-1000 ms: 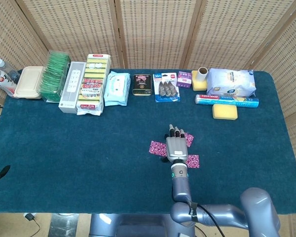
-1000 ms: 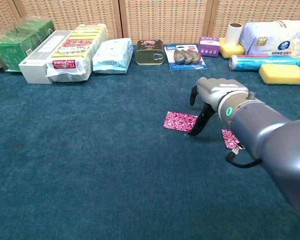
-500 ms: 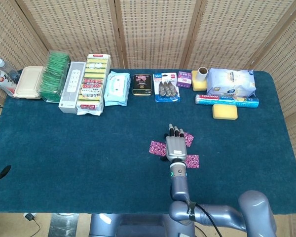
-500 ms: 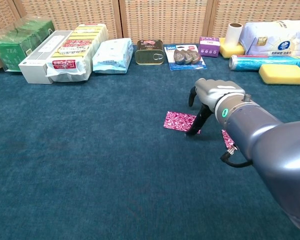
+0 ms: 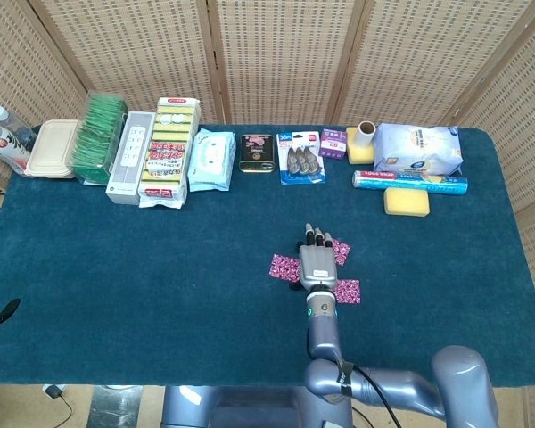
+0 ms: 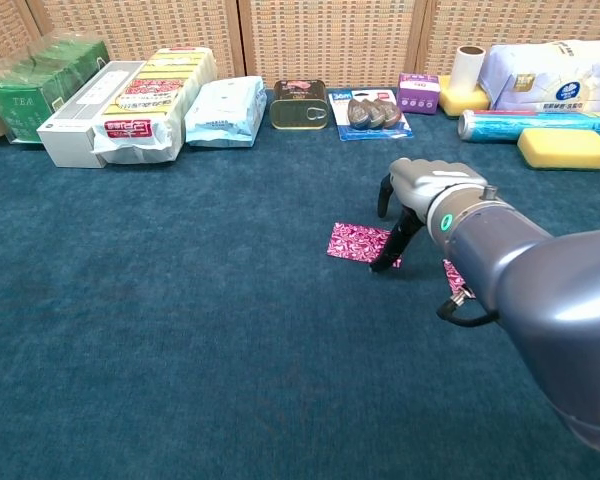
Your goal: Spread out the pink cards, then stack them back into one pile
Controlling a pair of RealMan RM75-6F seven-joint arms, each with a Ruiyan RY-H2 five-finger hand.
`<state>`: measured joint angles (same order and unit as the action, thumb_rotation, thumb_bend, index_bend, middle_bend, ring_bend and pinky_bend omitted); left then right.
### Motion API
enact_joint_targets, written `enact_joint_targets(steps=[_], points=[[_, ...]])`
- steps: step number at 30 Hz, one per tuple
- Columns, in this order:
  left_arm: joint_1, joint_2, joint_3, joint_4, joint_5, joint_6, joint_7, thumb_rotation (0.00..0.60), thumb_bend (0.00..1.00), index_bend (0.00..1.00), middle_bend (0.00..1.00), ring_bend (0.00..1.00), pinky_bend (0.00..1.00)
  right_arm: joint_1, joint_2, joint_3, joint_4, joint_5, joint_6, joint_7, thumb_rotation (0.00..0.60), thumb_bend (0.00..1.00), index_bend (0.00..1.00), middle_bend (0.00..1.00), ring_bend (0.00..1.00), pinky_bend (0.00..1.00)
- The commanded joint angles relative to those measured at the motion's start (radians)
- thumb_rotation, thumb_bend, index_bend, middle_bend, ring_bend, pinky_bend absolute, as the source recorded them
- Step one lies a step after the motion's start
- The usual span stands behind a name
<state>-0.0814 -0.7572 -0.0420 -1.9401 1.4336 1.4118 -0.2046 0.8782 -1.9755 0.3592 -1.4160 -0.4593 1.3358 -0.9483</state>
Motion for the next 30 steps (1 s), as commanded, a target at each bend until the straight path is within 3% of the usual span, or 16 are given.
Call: enact_joint_targets(steps=[1, 13, 18, 23, 30], points=[[-0.001, 0.0, 0.0, -0.001, 0.0, -0.001, 0.001, 0.6, 0.24, 0.0, 0.0, 0.0, 0.06, -0.001, -0.002, 0.004, 0.002, 0.0, -0.003, -0.003, 0.519, 0.16, 0.34, 0.0, 0.0, 0.0], [0.0, -0.001, 0.0, -0.003, -0.001, -0.001, 0.006, 0.6, 0.24, 0.0, 0.0, 0.0, 0.06, -0.005, -0.016, 0.01, 0.015, -0.007, -0.012, -0.01, 0.52, 0.18, 0.35, 0.0, 0.0, 0.0], [0.0, 0.0, 0.0, -0.001, -0.001, 0.0, 0.001, 0.6, 0.24, 0.0, 0.0, 0.0, 0.06, -0.006, -0.021, 0.016, 0.023, -0.004, -0.017, -0.016, 0.539, 0.19, 0.37, 0.0, 0.0, 0.0], [0.0, 0.001, 0.0, 0.0, -0.001, -0.001, -0.003, 0.6, 0.24, 0.0, 0.0, 0.0, 0.06, -0.005, -0.025, 0.018, 0.03, -0.007, -0.021, -0.02, 0.599, 0.2, 0.41, 0.0, 0.0, 0.0], [0.0, 0.001, 0.001, 0.0, 0.002, 0.0, -0.002, 0.6, 0.24, 0.0, 0.0, 0.0, 0.06, -0.009, -0.026, 0.021, 0.029, -0.01, -0.025, -0.019, 0.6, 0.24, 0.43, 0.0, 0.0, 0.0]])
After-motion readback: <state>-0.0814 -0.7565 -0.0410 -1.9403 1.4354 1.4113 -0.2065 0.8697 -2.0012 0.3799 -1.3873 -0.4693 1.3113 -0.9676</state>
